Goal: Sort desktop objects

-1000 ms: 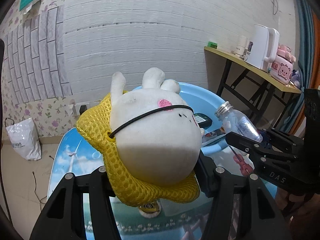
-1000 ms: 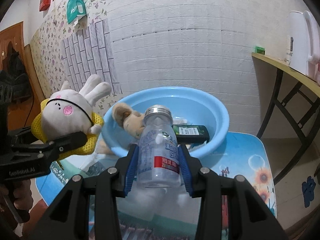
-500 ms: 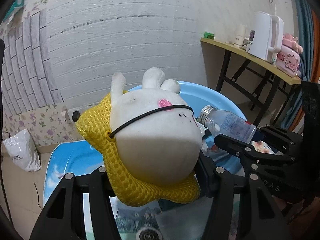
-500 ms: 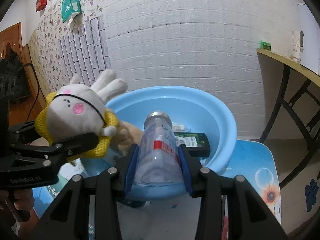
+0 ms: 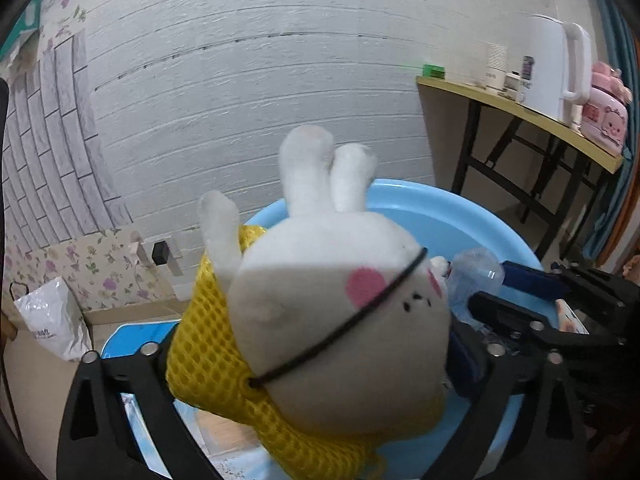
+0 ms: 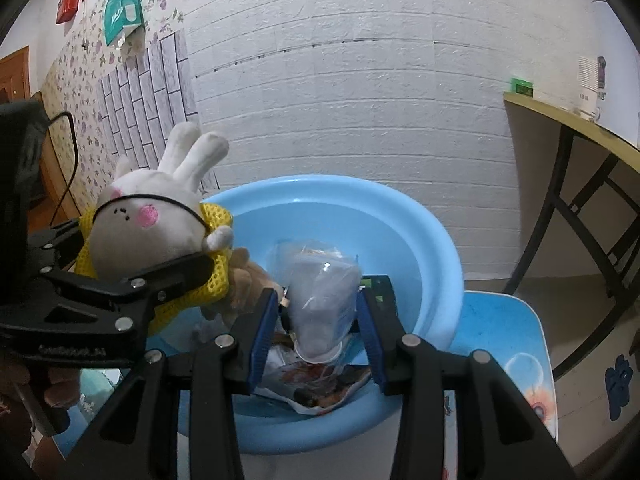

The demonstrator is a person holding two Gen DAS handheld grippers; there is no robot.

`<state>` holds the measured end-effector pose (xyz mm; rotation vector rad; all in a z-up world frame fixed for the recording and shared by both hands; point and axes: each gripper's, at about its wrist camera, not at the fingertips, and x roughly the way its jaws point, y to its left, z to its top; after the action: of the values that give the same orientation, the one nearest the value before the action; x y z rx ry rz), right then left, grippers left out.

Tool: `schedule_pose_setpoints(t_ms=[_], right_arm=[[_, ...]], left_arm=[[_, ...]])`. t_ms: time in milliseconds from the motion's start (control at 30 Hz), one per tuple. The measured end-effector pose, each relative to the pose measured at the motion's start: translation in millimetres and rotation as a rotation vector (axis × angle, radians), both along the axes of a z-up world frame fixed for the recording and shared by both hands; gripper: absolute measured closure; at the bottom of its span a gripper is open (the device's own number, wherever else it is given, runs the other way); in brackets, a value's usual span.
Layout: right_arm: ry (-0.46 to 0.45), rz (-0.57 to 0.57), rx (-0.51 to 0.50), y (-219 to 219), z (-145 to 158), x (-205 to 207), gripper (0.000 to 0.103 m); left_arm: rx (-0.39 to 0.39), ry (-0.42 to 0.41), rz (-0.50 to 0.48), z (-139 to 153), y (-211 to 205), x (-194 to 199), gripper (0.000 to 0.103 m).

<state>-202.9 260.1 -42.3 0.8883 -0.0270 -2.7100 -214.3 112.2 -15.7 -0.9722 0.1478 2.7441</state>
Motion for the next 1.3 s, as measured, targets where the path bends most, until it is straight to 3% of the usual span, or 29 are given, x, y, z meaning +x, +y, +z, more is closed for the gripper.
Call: schedule_pose_setpoints(t_ms=[67, 333, 700, 1167, 1233, 1300], right_arm=[[-0.003, -0.011, -0.012, 3, 0, 2, 0.049], [-0.006, -0.022, -0.034, 6, 5, 15, 0.049], [0.018, 0.021, -0.029, -8, 15, 37, 0.048], [0.059, 0.122, 0.026, -52, 28, 53, 0.048], [0.063, 0.132, 0.035, -59, 29, 54, 0.045], [0.064, 0.135, 0.031, -63, 29, 54, 0.031]], left_arm=[[0.003, -0.009, 0.008, -2, -2, -1, 0.003], [-0.031, 0.002, 0.006, 2, -3, 23, 0.003], [0.039, 0.064, -0.011, 25, -23, 62, 0.003], [0.055, 0.065, 0.058, 21, -68, 81, 0.003], [0.063, 0.064, 0.069, 20, -75, 83, 0.003], [0.068, 0.059, 0.081, 18, -84, 83, 0.003]])
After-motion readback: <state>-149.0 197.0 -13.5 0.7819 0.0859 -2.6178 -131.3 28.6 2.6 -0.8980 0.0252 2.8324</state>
